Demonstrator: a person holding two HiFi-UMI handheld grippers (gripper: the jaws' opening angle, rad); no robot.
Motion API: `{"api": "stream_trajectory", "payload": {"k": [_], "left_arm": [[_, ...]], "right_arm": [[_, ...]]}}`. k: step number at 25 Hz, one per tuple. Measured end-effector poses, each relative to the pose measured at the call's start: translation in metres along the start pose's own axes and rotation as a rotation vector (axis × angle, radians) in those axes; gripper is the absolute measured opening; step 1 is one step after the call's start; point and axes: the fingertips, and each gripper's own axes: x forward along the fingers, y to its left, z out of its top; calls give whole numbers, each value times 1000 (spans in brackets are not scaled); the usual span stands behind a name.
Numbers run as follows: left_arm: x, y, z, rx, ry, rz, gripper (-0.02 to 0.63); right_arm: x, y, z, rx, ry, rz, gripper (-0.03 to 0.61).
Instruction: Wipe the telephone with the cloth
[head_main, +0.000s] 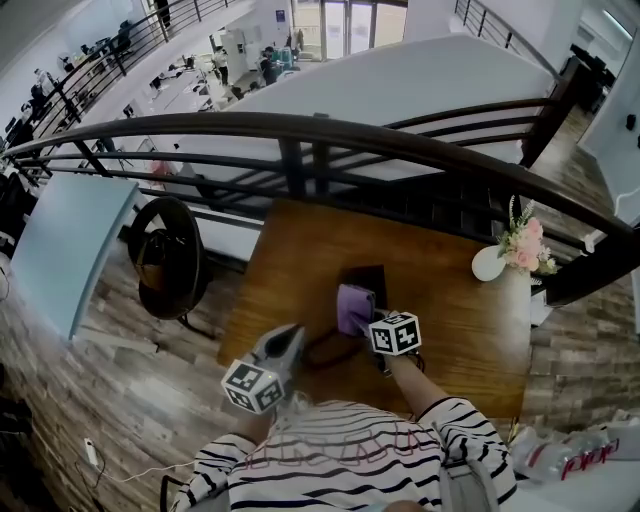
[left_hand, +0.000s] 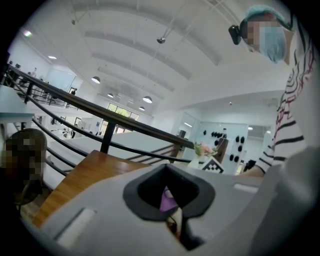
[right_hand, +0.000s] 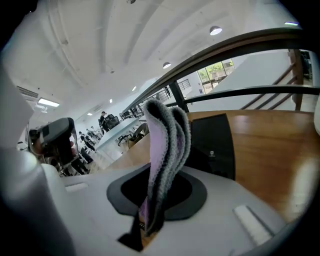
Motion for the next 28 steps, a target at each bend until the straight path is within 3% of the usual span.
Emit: {"api": "stream_trajectory", "payload": {"k": [8,20,28], "left_arm": [[6,-6,-2,-1,5,0,2],[30,-22,-5,1,17,-46,2],[32,-25,-6,4,24,-60,2]], "right_arm": [[-1,-29,-12,-25,67,-76,51],[-56,-102,-17,58,37,-214,52],[-73,-118,-20,80,20,-267,52]]}}
